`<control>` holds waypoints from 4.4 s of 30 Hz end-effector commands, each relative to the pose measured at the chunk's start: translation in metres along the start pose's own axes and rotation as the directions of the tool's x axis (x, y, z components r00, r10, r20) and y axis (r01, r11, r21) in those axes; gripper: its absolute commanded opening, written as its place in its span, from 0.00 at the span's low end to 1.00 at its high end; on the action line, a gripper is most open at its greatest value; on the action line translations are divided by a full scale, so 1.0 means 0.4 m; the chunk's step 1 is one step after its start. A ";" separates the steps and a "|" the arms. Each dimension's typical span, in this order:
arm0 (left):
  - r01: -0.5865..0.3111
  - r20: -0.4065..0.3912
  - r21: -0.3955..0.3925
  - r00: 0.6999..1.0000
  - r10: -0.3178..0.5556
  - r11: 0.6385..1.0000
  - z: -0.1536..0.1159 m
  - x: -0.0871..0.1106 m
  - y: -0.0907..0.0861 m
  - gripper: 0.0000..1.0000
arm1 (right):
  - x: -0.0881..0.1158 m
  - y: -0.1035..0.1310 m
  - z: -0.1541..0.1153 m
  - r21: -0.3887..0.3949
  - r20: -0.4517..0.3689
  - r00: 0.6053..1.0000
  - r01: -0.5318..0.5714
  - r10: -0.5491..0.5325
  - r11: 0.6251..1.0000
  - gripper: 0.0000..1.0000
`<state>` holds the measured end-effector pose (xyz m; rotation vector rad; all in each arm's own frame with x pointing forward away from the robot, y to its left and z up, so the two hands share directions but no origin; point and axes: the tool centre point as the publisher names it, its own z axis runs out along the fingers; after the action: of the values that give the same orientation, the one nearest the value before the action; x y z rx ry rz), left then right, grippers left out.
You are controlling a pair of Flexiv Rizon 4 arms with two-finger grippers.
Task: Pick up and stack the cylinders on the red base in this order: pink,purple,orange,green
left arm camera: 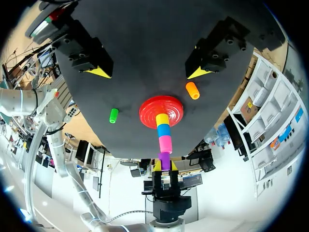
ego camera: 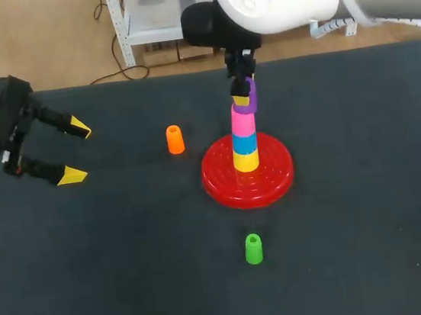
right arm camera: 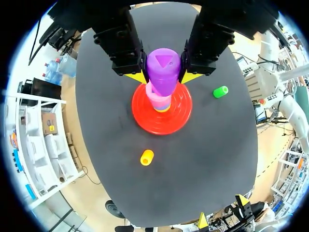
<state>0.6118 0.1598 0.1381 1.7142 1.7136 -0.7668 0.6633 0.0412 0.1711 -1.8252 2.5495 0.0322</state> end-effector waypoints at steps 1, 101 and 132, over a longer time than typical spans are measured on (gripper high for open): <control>-0.003 0.004 -0.004 1.000 0.003 1.000 0.000 0.003 -0.003 1.00 | 0.002 -0.010 -0.002 -0.007 -0.002 1.000 0.004 -0.004 1.000 0.00; -0.003 0.004 -0.004 1.000 0.003 1.000 0.000 0.003 -0.003 1.00 | -0.046 0.025 -0.061 0.126 -0.019 0.999 0.036 -0.034 0.991 1.00; -0.003 0.004 -0.004 1.000 0.003 1.000 0.000 0.003 -0.003 1.00 | -0.336 -0.009 0.107 0.008 -0.020 0.970 0.243 -0.243 0.970 1.00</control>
<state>0.6118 0.1597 0.1382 1.7141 1.7137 -0.7667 0.7005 0.1622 0.1364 -2.0960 2.2819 -0.0450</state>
